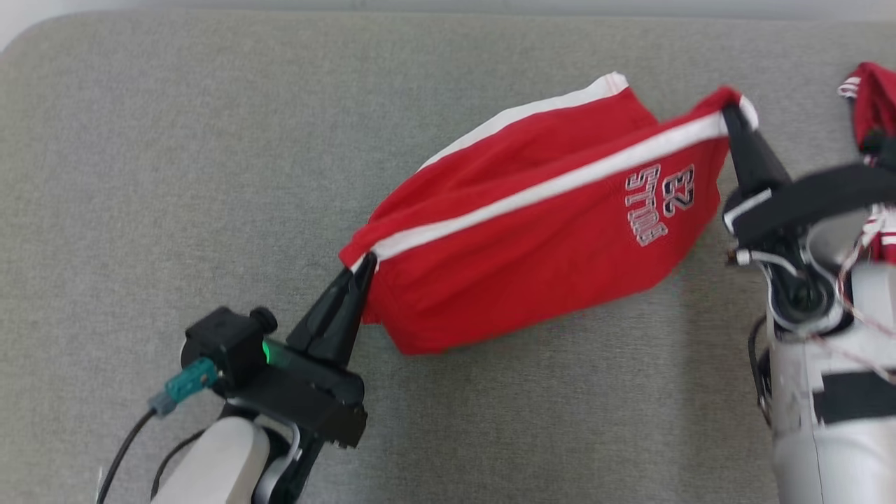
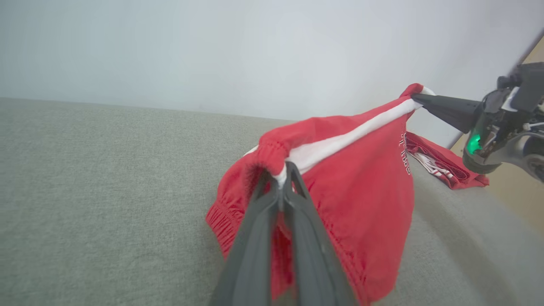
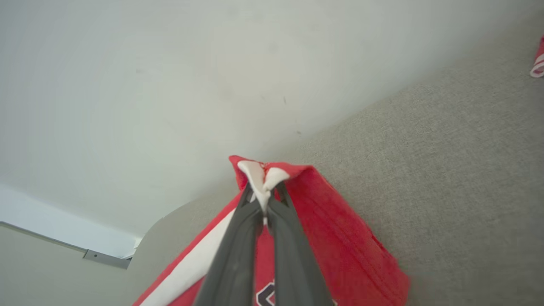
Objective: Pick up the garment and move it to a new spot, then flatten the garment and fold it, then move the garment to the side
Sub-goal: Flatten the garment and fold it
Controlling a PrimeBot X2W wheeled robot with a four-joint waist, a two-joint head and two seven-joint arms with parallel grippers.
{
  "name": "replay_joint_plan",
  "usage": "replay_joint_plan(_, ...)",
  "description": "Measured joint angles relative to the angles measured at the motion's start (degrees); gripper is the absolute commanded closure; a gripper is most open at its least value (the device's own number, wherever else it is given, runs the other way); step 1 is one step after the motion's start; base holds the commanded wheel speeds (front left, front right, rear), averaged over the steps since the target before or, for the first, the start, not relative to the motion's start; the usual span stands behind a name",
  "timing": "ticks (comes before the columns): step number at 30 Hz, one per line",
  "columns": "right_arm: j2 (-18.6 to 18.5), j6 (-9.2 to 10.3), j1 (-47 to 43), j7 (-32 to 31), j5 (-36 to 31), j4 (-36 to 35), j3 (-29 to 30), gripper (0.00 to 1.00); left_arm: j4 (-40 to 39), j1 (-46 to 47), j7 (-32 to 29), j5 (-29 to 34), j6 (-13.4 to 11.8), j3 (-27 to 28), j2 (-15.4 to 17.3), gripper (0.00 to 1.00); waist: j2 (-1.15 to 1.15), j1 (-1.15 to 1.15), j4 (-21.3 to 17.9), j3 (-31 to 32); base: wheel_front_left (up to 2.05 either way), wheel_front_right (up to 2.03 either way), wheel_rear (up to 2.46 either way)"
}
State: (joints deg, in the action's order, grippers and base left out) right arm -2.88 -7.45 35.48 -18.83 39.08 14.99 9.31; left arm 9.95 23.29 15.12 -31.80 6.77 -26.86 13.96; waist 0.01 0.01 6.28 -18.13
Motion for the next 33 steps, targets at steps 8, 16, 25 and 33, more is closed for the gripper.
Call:
replay_joint_plan(8,0.0,0.00,16.1,4.5,-6.9,18.6,0.7,1.00,6.8,7.7,0.0,-0.3,0.6,0.8,-3.1,1.00,0.00,0.00,2.6,-3.5,0.00,0.00,0.00)
replay_joint_plan(16,0.0,0.00,23.6,8.9,-13.3,32.7,1.2,0.21,11.7,12.4,0.0,-1.0,0.7,-0.6,-4.5,0.25,0.01,0.00,4.0,-5.6,0.00,0.00,0.00)
replay_joint_plan(25,-2.7,0.00,24.5,12.0,-14.5,36.0,-5.8,0.00,11.2,11.1,0.0,0.1,0.7,1.6,-4.8,0.00,0.00,-0.01,3.6,-3.4,0.00,0.00,0.00)
replay_joint_plan(33,-8.0,0.00,18.8,13.1,-13.8,35.0,-13.8,0.00,8.9,5.5,0.0,1.8,0.7,5.7,-4.2,0.00,0.00,-0.02,3.0,-0.5,0.00,0.00,0.00)
